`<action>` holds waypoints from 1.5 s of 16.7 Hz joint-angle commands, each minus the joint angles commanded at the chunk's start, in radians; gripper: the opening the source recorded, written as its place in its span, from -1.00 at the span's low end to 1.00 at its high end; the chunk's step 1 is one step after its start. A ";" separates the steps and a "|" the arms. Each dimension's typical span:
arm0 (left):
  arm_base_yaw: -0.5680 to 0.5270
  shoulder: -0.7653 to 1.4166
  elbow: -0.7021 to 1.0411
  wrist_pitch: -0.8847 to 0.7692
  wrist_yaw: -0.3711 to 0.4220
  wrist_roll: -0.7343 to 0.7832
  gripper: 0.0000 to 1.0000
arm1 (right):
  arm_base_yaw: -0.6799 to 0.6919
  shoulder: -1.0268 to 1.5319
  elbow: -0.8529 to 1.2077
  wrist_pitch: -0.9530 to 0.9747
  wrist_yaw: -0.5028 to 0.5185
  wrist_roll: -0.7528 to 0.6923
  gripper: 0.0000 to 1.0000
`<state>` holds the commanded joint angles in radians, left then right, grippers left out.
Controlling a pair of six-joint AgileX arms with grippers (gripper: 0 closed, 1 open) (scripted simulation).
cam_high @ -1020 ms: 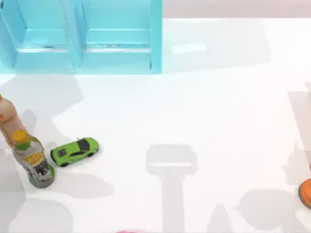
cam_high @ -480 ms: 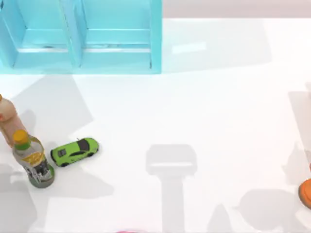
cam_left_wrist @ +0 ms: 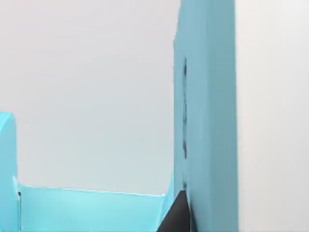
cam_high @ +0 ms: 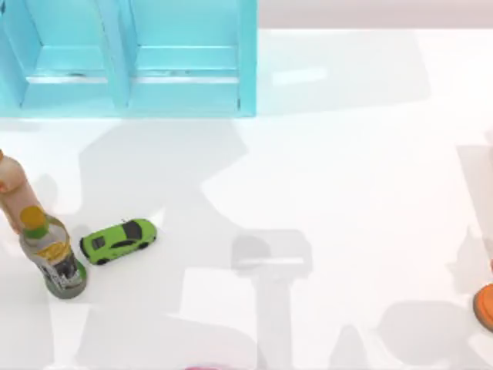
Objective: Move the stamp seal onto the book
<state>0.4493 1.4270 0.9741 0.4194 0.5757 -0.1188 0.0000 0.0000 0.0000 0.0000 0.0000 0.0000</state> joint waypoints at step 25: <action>-1.569 0.527 0.098 -0.160 -1.684 -2.004 -1.00 | 0.000 0.000 0.000 0.000 0.000 0.000 1.00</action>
<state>-1.1193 1.9536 1.0720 0.2597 -1.1087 -2.1232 0.0000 0.0000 0.0000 0.0000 0.0000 0.0000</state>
